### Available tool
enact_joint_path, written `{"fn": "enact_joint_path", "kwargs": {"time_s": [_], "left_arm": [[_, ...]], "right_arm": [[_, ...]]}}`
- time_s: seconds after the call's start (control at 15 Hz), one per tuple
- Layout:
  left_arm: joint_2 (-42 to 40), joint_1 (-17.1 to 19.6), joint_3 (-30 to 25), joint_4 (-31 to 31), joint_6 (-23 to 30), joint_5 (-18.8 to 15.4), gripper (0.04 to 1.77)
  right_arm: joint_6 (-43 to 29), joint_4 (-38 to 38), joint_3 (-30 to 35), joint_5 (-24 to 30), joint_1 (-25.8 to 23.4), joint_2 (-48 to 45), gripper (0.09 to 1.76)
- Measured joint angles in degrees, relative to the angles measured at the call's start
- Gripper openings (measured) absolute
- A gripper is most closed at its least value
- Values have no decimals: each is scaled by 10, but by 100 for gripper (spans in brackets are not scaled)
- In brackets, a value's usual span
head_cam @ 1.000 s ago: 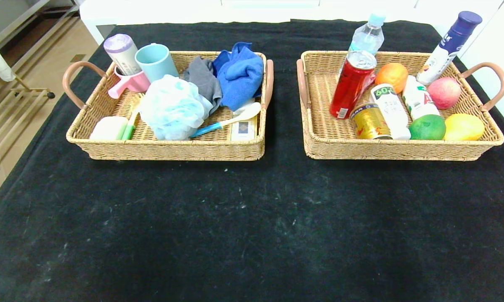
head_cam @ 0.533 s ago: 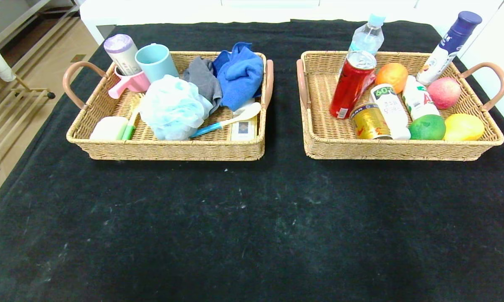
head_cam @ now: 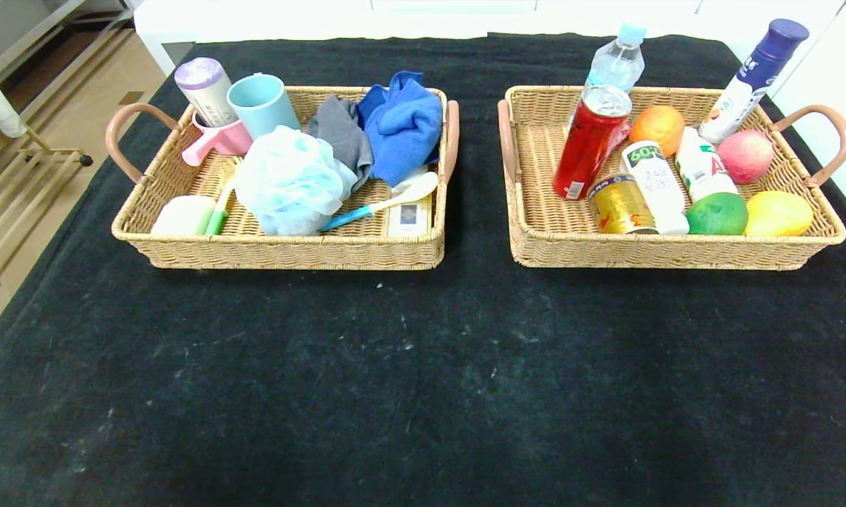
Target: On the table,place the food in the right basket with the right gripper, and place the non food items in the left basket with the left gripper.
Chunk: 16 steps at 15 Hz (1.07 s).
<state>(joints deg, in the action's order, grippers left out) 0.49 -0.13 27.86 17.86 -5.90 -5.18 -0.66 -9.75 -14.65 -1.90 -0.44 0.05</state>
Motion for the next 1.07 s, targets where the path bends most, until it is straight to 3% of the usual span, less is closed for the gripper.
{"fn": "enact_joint_path", "kwargs": {"time_s": [0.2, 0.4, 1.07], "left_arm": [[-3, 0, -146, -103, 10, 15, 172], [-5, -1, -233, -139, 17, 21, 172], [-6, 0, -260, -136, 49, 50, 172]], "right_arm": [[-8, 112, 119, 6, 1, -1, 170], [-8, 116, 143, 8, 1, -1, 170], [-8, 115, 147, 8, 2, -1, 170]]}}
